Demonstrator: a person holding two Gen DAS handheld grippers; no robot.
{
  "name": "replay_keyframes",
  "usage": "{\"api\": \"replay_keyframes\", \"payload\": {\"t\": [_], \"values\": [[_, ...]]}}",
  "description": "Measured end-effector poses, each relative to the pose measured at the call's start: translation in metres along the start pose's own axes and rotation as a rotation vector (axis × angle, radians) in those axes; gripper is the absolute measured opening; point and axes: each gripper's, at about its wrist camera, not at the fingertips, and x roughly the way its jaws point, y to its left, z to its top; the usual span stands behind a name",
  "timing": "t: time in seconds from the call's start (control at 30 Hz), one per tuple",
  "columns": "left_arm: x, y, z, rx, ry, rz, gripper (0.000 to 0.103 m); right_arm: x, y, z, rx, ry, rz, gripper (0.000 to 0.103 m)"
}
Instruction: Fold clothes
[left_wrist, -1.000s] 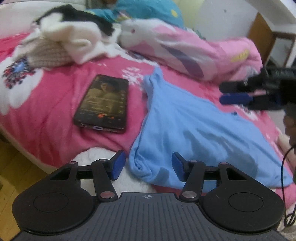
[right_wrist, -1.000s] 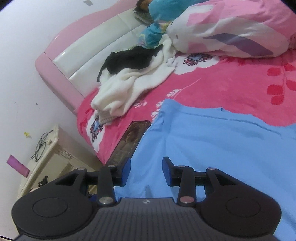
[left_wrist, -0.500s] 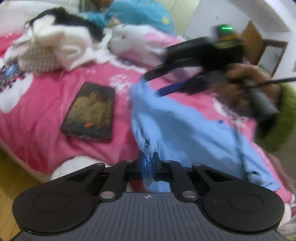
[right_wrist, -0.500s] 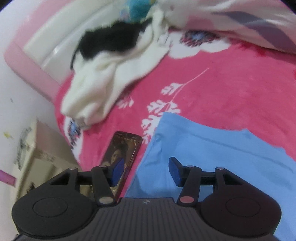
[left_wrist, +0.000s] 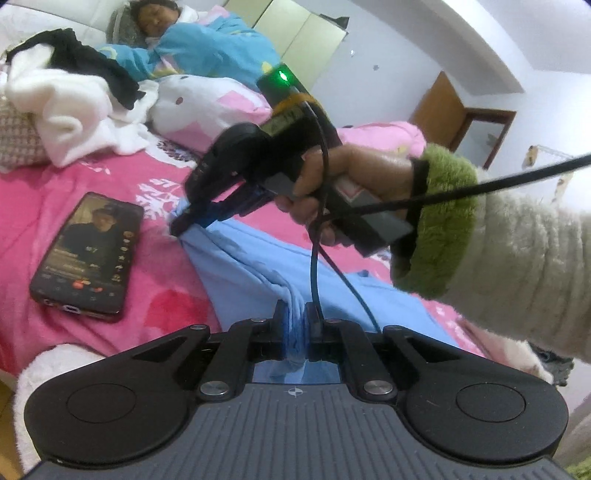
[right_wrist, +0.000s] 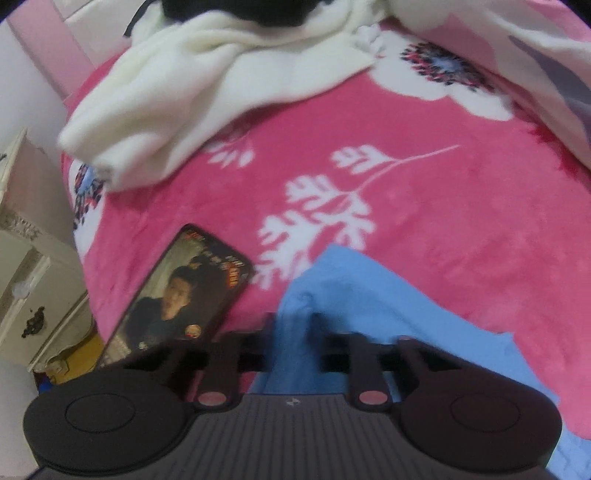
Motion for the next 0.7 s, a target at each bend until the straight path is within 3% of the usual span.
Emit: {"api": "replay_keyframes", "payload": {"t": [0.2, 0.37, 0.7], "values": [[0.002, -0.010, 0.006, -0.025, -0.003, -0.060, 0.006, -0.039, -0.039, -0.013, 0.129, -0.110, 0.122, 0.007], [0.006, -0.032, 0.015, -0.016, -0.017, -0.136, 0.006, -0.087, -0.069, -0.036, 0.174, -0.216, 0.165, 0.007], [0.051, -0.103, 0.021, 0.059, 0.057, -0.334, 0.006, -0.191, -0.142, -0.102, 0.197, -0.365, 0.070, 0.007]]}}
